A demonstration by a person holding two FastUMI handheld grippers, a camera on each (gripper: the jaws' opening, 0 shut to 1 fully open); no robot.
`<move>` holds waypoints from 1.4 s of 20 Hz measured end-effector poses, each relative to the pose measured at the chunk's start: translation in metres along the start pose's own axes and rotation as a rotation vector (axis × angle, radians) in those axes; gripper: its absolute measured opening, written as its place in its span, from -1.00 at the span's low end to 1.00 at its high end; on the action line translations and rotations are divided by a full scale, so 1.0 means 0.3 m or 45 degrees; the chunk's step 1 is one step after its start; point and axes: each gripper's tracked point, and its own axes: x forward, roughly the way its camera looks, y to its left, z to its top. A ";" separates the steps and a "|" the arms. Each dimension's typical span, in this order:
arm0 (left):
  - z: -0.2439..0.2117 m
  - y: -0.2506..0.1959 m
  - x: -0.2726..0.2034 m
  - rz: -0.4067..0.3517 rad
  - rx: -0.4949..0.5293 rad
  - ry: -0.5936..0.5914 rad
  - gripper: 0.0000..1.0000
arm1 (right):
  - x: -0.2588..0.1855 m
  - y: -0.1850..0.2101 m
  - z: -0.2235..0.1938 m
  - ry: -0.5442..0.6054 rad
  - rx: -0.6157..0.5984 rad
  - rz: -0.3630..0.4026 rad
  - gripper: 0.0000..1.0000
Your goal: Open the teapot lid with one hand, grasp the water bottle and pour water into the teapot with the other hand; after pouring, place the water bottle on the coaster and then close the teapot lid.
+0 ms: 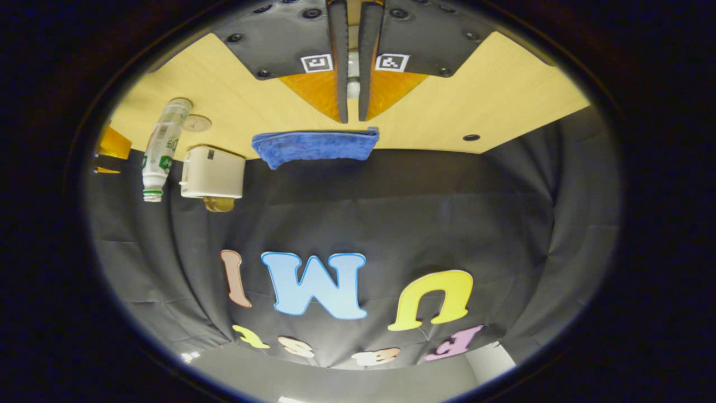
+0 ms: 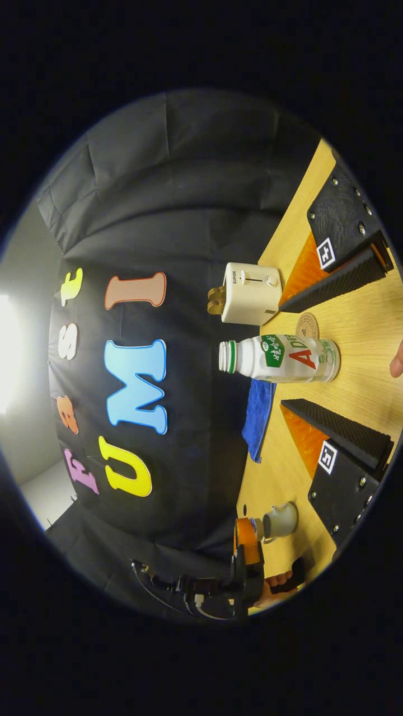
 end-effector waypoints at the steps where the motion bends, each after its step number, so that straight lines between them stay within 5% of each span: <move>1: 0.008 -0.006 -0.011 -0.005 0.003 -0.015 -0.64 | 0.019 -0.005 -0.006 0.010 -0.003 0.006 0.92; 21: 0.077 -0.030 -0.067 -0.041 0.035 -0.129 -0.64 | 0.271 0.005 -0.128 0.190 -0.080 0.061 0.90; 23: 0.098 -0.022 -0.081 -0.034 0.035 -0.148 -0.72 | 0.272 0.009 -0.114 0.164 -0.071 0.055 0.82; 24: 0.109 -0.018 -0.087 -0.033 0.034 -0.158 -0.64 | 0.257 0.014 -0.096 0.161 -0.056 0.054 0.59; 28: 0.137 -0.001 -0.129 -0.052 -0.035 -0.169 -0.73 | 0.274 0.012 -0.105 0.153 -0.053 0.065 0.49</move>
